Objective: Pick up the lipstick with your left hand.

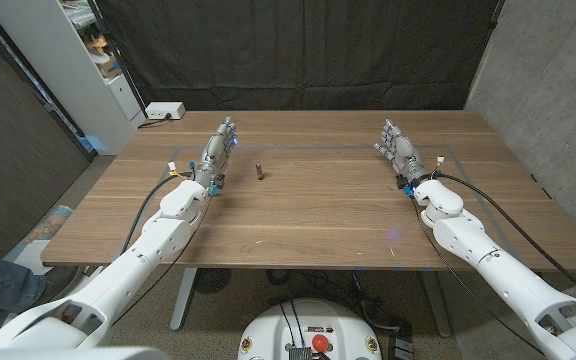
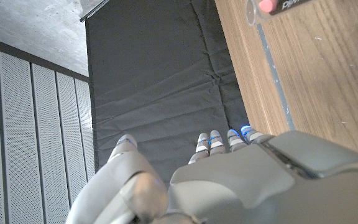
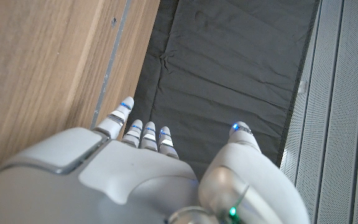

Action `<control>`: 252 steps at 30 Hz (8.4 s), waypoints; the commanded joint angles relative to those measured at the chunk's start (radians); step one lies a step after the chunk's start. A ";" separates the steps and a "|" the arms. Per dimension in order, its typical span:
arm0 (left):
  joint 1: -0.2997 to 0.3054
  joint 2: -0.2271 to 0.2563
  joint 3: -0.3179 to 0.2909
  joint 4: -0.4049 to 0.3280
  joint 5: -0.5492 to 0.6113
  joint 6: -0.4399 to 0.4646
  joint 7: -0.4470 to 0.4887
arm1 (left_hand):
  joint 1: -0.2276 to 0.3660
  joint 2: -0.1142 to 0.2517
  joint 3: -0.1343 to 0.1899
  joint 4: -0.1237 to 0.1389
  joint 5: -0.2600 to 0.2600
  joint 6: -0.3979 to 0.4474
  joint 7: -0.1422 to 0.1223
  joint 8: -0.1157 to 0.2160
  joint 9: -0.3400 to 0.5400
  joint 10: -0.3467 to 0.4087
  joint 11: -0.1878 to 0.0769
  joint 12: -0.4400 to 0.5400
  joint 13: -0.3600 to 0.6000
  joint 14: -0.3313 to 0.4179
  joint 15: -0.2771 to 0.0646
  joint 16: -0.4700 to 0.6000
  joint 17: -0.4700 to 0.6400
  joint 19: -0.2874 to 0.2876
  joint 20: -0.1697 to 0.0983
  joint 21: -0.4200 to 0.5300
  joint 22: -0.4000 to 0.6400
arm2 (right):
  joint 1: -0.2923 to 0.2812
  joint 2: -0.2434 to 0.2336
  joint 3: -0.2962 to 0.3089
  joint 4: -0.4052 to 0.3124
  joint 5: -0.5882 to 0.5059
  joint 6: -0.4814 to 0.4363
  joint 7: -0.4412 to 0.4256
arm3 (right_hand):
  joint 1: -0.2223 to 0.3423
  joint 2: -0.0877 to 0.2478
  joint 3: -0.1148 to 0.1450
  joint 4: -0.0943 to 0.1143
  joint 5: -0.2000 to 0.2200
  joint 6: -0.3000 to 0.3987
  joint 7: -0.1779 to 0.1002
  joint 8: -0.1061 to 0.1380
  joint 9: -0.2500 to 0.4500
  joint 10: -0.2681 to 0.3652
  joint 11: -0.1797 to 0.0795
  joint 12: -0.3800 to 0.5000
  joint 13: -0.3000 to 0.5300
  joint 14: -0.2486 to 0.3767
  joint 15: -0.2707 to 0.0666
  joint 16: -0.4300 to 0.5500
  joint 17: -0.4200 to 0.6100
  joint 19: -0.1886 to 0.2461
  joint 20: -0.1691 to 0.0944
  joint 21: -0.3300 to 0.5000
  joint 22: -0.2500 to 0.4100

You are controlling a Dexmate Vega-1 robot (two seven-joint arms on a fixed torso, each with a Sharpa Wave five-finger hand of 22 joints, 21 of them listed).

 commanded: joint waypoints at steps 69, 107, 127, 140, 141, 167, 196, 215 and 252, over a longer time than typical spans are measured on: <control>0.200 0.146 -0.073 -0.248 0.155 0.000 0.186 | 0.138 0.069 0.060 -0.076 -0.009 0.021 -0.009 0.003 0.006 0.030 -0.015 0.011 0.006 -0.005 -0.005 -0.003 0.002 -0.097 0.078 -0.007 0.005 | 0.007 0.002 -0.010 -0.013 -0.012 0.002 0.001 | 0.002 0.007 -0.003 -0.007 0.011 0.013 -0.002 0.002 0.004 0.008 0.011 0.005 0.003 0.006 0.005 0.004 -0.004 0.005 0.008 0.002 0.005; 0.263 0.190 -0.099 -0.339 0.256 0.041 0.265 | 0.258 0.083 0.101 -0.156 -0.033 0.033 -0.006 0.007 0.008 0.047 -0.017 0.016 0.012 0.002 0.009 -0.002 0.002 -0.097 0.146 -0.004 0.006 | 0.025 0.015 -0.013 0.020 -0.004 0.011 0.023 | 0.001 0.009 -0.006 -0.009 0.014 0.016 0.003 0.002 0.004 0.015 0.015 0.006 0.004 0.010 0.008 0.004 -0.006 0.003 0.007 0.001 0.005; 0.289 0.215 -0.098 -0.395 0.332 0.088 0.308 | 0.283 0.079 0.107 -0.169 -0.038 0.038 -0.007 0.009 0.009 0.052 -0.016 0.018 0.014 0.003 0.009 -0.002 0.003 -0.103 0.149 -0.005 0.007 | 0.012 0.009 -0.004 0.010 0.000 0.017 0.018 | 0.002 0.010 -0.008 -0.011 0.016 0.021 0.004 0.002 0.004 0.029 0.013 0.010 0.004 0.017 0.004 0.006 -0.007 0.005 0.008 0.001 0.005; 0.325 0.230 -0.104 -0.440 0.369 0.115 0.335 | 0.299 0.076 0.110 -0.175 -0.042 0.041 -0.009 0.008 0.009 0.052 -0.018 0.018 0.015 0.003 0.007 -0.002 0.003 -0.104 0.152 -0.004 0.007 | 0.004 0.002 0.000 0.001 0.005 0.022 0.027 | 0.002 0.010 -0.009 -0.012 0.017 0.022 0.003 0.002 0.004 0.029 0.011 0.009 0.005 0.017 0.004 0.005 -0.007 0.004 0.009 0.001 0.005; 0.327 0.231 -0.105 -0.444 0.369 0.118 0.336 | 0.300 0.076 0.111 -0.175 -0.043 0.041 -0.009 0.008 0.009 0.053 -0.017 0.018 0.015 0.003 0.007 -0.002 0.003 -0.104 0.152 -0.004 0.008 | 0.004 0.002 0.000 0.001 0.004 0.024 0.029 | 0.002 0.010 -0.009 -0.012 0.017 0.022 0.003 0.002 0.004 0.029 0.011 0.008 0.005 0.017 0.004 0.005 -0.007 0.004 0.009 0.001 0.005; 0.337 0.246 -0.102 -0.467 0.427 0.171 0.353 | 0.323 0.069 0.114 -0.178 -0.049 0.044 -0.009 0.007 0.009 0.056 -0.019 0.019 0.016 0.004 0.008 -0.002 0.003 -0.106 0.155 -0.003 0.008 | 0.000 0.000 0.006 0.003 0.013 0.025 0.032 | 0.001 0.011 -0.011 -0.013 0.019 0.022 0.003 0.001 0.004 0.032 0.011 0.008 0.005 0.017 0.005 0.005 -0.008 0.002 0.009 0.000 0.005; 0.260 0.257 -0.028 -0.463 0.552 0.303 0.393 | 0.348 0.064 0.118 -0.178 -0.055 0.066 -0.005 0.011 0.009 0.071 -0.028 0.024 0.018 0.016 0.004 0.001 0.003 -0.098 0.156 0.001 0.008 | 0.052 0.032 -0.004 0.090 0.014 0.044 0.062 | 0.001 0.012 -0.013 -0.015 0.020 0.022 0.001 0.001 0.004 0.034 0.012 0.007 0.005 0.019 0.007 0.005 -0.008 0.001 0.011 0.000 0.005; 0.236 0.247 0.015 -0.464 0.593 0.354 0.413 | 0.361 0.061 0.120 -0.177 -0.057 0.083 -0.011 0.014 0.009 0.083 -0.038 0.028 0.019 0.027 -0.001 0.003 0.003 -0.095 0.160 0.002 0.009 | 0.065 0.039 -0.001 0.115 0.022 0.053 0.077 | 0.000 0.013 -0.015 -0.016 0.021 0.023 -0.001 0.000 0.004 0.038 0.014 0.008 0.005 0.021 0.008 0.005 -0.008 0.001 0.012 0.001 0.005; 0.195 0.239 0.074 -0.440 0.642 0.437 0.422 | 0.380 0.057 0.123 -0.173 -0.058 0.104 -0.018 0.014 0.009 0.103 -0.046 0.033 0.020 0.042 -0.005 0.005 0.002 -0.086 0.163 0.004 0.009 | 0.069 0.044 0.001 0.136 0.026 0.058 0.083 | 0.001 0.015 -0.017 -0.018 0.022 0.023 0.000 0.000 0.004 0.038 0.013 0.006 0.006 0.022 0.009 0.004 -0.008 0.002 0.013 0.001 0.005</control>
